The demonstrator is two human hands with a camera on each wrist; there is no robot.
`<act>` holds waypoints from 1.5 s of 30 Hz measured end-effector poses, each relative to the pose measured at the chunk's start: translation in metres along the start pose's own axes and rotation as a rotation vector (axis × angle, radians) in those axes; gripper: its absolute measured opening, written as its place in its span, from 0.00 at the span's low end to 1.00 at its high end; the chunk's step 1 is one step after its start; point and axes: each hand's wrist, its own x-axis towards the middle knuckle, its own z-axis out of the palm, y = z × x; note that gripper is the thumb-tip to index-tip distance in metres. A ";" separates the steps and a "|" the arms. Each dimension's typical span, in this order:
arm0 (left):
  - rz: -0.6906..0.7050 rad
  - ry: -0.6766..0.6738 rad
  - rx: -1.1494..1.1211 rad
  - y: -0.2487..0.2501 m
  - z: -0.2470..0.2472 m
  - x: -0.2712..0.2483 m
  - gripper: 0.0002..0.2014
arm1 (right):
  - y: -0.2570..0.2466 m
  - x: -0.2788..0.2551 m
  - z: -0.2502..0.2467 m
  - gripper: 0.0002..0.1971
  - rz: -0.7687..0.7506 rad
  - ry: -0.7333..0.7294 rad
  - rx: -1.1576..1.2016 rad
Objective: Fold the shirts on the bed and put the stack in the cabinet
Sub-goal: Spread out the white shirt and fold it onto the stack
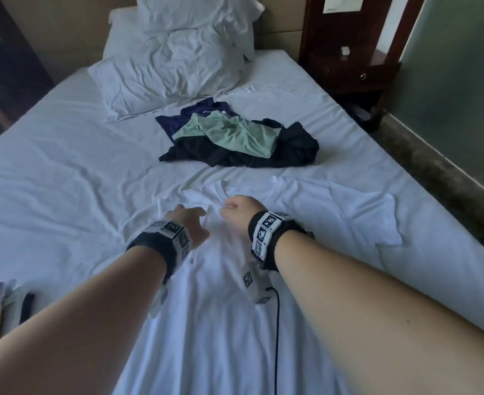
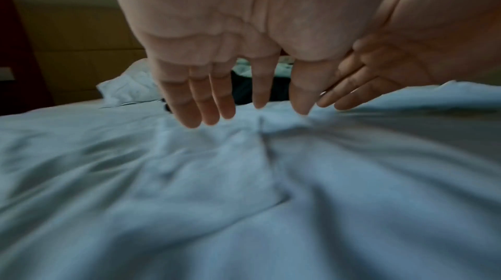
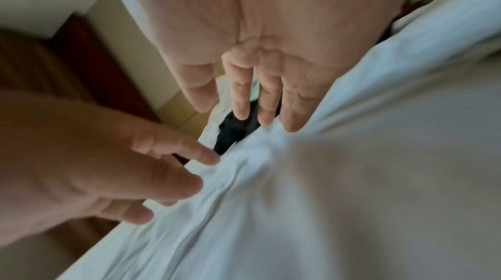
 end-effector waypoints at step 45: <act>-0.118 -0.177 -0.002 0.100 0.081 -0.038 0.58 | 0.174 -0.053 -0.095 0.49 0.207 -0.201 -0.757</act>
